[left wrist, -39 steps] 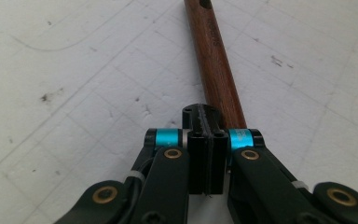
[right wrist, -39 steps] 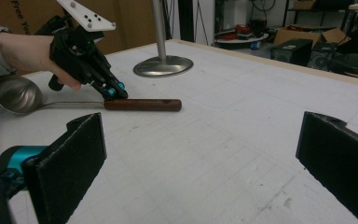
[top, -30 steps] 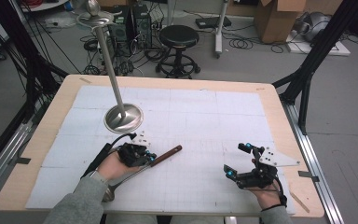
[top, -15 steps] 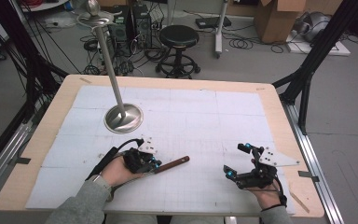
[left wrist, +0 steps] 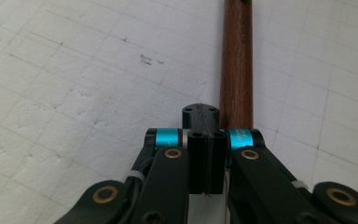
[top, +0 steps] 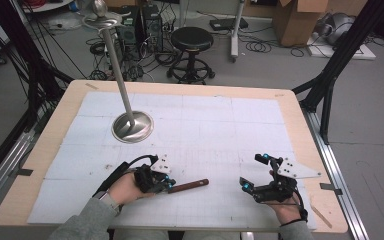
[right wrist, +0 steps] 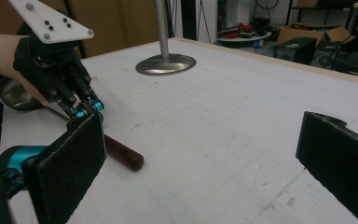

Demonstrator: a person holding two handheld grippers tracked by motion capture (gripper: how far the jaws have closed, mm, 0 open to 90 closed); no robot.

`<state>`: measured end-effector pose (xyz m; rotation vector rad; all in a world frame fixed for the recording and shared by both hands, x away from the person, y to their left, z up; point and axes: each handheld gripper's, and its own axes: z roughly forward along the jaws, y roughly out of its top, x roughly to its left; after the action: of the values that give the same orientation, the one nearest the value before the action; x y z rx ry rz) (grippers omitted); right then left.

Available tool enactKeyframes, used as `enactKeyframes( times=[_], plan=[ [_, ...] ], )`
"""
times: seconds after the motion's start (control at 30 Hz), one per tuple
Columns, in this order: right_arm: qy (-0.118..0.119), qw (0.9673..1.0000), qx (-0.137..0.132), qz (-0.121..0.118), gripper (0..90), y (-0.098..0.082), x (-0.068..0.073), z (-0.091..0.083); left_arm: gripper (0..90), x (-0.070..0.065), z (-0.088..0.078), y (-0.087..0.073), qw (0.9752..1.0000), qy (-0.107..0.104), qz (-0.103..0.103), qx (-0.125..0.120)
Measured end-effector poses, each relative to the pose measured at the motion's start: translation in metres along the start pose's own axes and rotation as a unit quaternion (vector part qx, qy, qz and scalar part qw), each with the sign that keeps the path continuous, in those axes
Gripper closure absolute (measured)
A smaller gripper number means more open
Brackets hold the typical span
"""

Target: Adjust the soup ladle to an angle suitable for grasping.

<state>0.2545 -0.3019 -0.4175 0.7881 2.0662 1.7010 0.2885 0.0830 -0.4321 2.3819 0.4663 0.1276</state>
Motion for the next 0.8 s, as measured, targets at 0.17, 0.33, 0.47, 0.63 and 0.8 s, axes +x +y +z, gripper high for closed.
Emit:
enactKeyframes(
  times=[0.17,0.33,0.47,0.63,0.8],
  plan=[
    [0.000,1.0000,0.001,-0.001,0.3,0.000,0.000,0.000,89.7,-0.002,0.000,0.000,1.0000,-0.005,0.005,-0.001],
    [0.000,1.0000,0.002,-0.002,0.3,0.000,0.000,0.000,89.7,-0.002,0.000,0.000,1.0000,-0.005,0.008,0.001],
    [0.002,1.0000,0.004,0.001,0.3,-0.001,0.000,0.001,89.5,-0.001,-0.002,0.001,1.0000,-0.002,0.001,-0.008],
    [0.002,1.0000,0.007,-0.001,0.3,-0.001,-0.001,0.001,82.4,-0.006,-0.014,0.004,0.9990,-0.023,0.000,-0.038],
    [0.002,1.0000,0.006,-0.001,0.3,-0.001,0.000,0.001,74.8,-0.010,-0.022,0.006,0.9986,-0.028,0.005,-0.044]
  ],
)
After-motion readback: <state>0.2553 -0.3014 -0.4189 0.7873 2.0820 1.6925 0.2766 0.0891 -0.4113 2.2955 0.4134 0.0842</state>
